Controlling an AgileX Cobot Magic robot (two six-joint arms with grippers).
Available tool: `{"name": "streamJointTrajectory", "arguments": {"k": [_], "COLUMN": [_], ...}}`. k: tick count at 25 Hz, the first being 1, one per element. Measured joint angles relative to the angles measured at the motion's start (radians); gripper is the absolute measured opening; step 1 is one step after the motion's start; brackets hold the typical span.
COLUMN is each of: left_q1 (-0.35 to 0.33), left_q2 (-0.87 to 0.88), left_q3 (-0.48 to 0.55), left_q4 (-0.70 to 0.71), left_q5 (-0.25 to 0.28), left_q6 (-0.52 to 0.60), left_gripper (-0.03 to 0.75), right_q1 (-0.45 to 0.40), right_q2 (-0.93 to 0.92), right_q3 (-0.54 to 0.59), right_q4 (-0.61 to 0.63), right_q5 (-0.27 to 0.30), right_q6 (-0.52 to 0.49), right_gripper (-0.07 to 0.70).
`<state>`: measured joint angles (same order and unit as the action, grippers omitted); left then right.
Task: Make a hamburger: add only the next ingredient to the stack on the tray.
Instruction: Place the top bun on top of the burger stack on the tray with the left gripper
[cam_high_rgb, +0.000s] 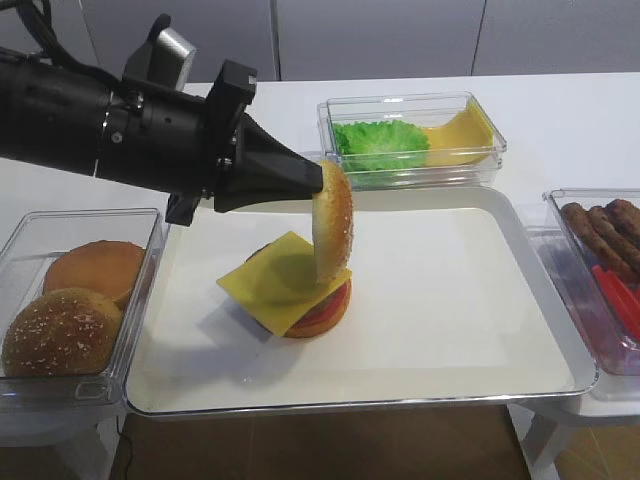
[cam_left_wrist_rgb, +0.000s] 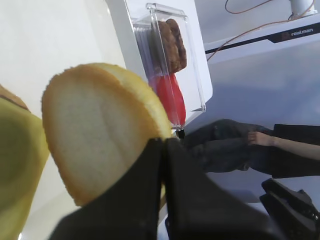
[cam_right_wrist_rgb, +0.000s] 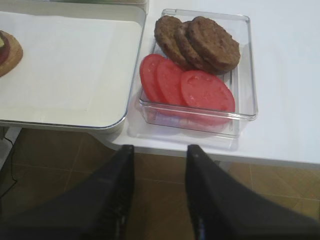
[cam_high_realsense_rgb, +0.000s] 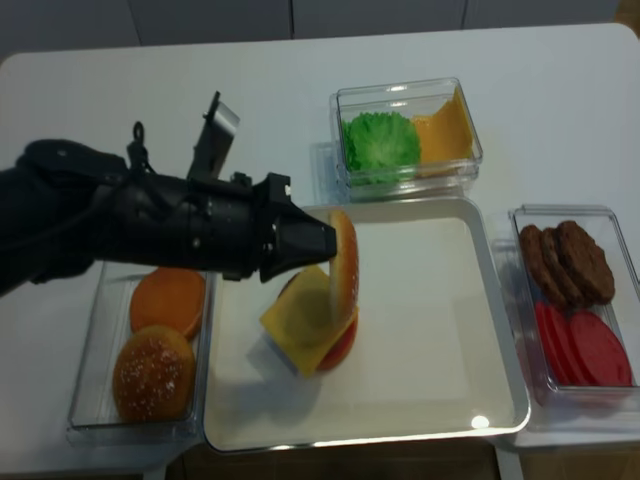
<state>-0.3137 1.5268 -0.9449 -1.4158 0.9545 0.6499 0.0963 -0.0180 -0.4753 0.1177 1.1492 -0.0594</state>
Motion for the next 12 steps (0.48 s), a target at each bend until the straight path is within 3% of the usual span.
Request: {"name": "streamJointTrajectory", "arguments": {"k": [12], "left_q1": [-0.004], "left_q2": [0.044], "left_q3": [0.000], "left_q4": [-0.048], "left_q5": [-0.029], "left_q6": [0.037], "left_gripper": [-0.017], "right_q1": [0.000], "right_q2": [0.000], "right_q3": [0.000], "right_q4": [0.000], "right_q5": [0.000], "right_q6": [0.000], "right_gripper": [0.260]}}
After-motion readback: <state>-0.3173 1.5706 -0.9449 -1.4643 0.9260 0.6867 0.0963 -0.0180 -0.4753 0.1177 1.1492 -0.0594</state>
